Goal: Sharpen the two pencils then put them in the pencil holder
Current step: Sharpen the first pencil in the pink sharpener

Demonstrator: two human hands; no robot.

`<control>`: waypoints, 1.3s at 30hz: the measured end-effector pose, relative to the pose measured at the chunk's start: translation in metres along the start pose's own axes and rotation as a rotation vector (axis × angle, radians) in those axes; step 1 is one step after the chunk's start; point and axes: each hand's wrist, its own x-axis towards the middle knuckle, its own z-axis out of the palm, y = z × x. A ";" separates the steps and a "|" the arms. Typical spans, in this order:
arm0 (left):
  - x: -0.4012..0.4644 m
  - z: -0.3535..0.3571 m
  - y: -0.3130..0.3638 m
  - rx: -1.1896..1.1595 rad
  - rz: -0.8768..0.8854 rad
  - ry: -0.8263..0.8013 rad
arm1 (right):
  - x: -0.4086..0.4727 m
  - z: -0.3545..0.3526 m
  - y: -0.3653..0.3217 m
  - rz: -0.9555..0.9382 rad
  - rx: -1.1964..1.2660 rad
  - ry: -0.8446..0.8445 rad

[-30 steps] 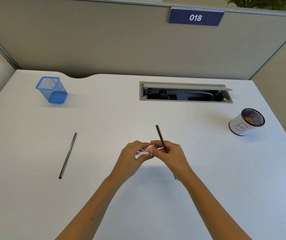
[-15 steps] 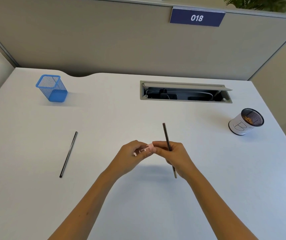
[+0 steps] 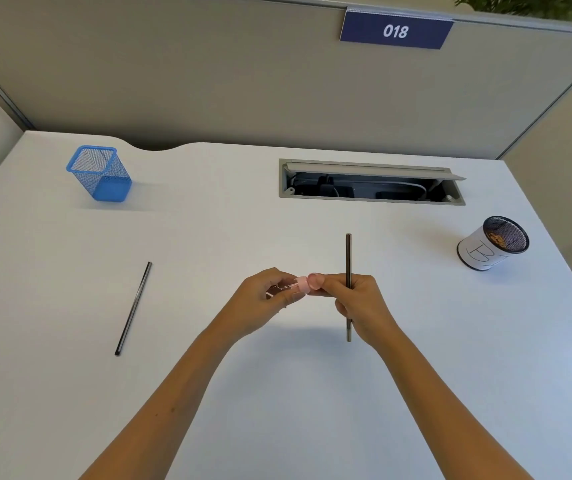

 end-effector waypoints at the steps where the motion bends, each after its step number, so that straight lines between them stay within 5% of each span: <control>1: 0.000 -0.001 0.000 -0.028 -0.018 -0.011 | 0.001 0.000 -0.001 0.007 0.027 -0.006; 11: -0.001 -0.004 -0.001 -0.276 -0.081 -0.096 | 0.011 0.005 0.005 0.171 0.321 -0.029; 19: -0.005 -0.008 -0.008 -0.309 -0.109 -0.065 | 0.013 0.003 0.008 0.223 0.001 0.073; 27: -0.001 -0.012 -0.007 -0.296 -0.107 0.018 | 0.005 -0.007 0.030 -0.632 -0.745 0.235; 39: -0.001 -0.019 -0.014 -0.146 -0.093 0.055 | 0.011 -0.016 0.016 -0.902 -1.151 0.270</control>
